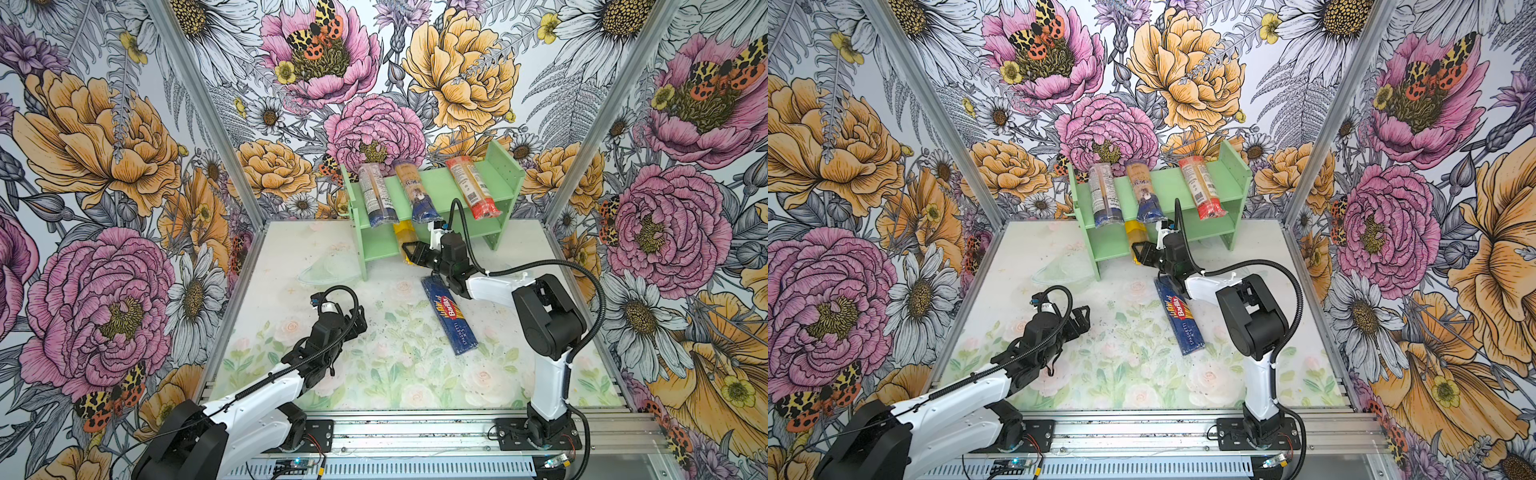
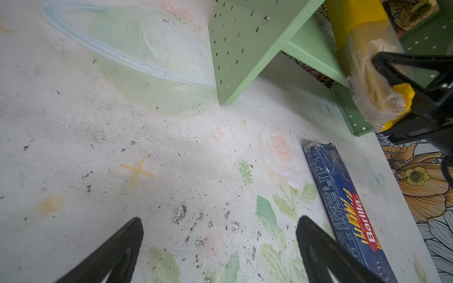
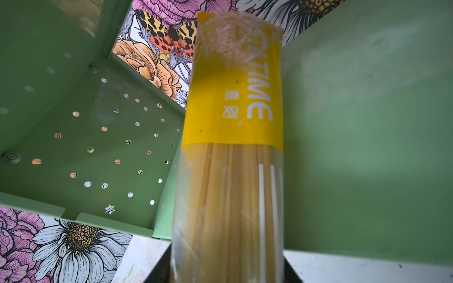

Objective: Place and organize the pasta boxes and bags onto the shelf
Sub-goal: 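Hold the yellow bag steady against the shelf with the right gripper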

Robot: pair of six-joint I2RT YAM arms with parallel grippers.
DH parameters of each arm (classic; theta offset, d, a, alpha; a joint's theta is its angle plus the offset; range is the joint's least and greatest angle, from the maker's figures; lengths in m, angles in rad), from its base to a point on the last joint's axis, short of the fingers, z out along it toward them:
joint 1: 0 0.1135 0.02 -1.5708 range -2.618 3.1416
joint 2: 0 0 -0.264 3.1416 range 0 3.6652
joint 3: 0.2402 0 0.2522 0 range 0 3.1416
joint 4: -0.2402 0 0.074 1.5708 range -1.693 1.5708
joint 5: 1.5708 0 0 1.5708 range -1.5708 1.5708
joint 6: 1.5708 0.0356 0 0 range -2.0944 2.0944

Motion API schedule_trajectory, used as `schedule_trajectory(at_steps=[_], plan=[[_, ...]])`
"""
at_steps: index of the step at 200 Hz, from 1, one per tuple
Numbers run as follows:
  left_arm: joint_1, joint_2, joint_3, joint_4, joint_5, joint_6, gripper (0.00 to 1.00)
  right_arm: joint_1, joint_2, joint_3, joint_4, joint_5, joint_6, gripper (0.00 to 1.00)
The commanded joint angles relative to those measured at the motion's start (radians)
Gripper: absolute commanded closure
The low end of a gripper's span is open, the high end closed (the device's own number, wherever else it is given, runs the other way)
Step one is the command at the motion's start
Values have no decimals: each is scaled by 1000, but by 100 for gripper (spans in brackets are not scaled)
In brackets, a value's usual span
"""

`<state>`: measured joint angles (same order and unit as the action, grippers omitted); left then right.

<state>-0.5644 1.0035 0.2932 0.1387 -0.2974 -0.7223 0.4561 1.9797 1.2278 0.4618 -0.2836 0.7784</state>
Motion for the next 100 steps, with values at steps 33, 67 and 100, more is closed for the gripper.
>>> schedule_trajectory(at_steps=[33, 67, 100], plan=[[8, -6, -10, 6, 19, 24, 1, -13, -4, 16, 149, 63, -2, 51], [8, -10, -12, 4, 21, 22, 1, -15, -9, 8, 162, 56, 1, 51], [8, -13, -12, 2, 23, 22, 1, -16, -16, -7, 208, 47, 5, 50]])
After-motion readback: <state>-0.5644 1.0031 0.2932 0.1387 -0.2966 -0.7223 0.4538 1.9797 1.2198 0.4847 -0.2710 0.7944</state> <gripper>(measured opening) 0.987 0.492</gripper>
